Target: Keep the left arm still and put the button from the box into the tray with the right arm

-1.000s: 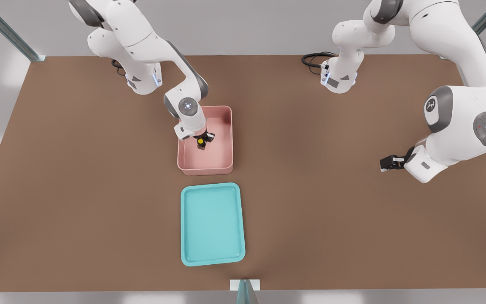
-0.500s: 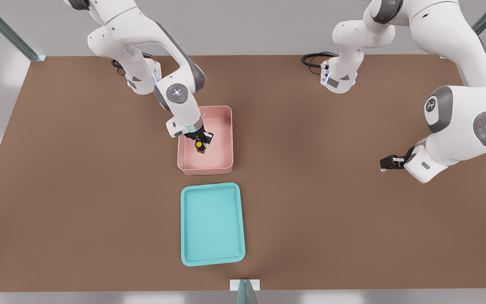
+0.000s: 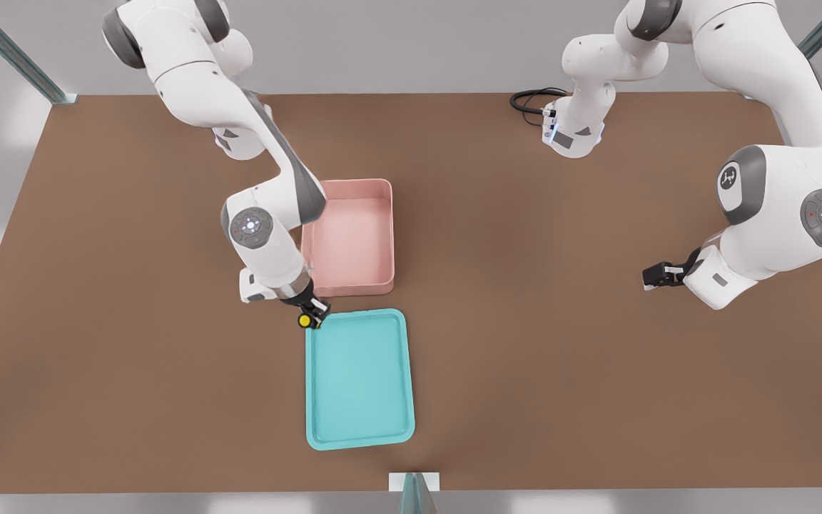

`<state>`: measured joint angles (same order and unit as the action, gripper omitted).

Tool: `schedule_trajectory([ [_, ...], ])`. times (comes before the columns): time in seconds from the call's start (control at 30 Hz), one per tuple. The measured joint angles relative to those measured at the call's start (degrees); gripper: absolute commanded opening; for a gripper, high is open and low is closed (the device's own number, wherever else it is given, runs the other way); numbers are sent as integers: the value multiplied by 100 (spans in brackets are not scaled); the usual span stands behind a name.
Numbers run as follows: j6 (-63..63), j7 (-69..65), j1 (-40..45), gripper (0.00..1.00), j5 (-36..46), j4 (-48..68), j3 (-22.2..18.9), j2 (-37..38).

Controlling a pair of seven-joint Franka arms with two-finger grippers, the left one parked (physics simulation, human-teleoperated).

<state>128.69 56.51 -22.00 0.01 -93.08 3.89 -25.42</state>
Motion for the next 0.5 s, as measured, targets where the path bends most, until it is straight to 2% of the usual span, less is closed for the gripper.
schedule_trajectory([
  [0.17, -507, 9, 3, 49, -213, 1219, 18, -1066],
  [0.5, -939, 128, -347, 49, -411, 2522, -222, -2349],
])
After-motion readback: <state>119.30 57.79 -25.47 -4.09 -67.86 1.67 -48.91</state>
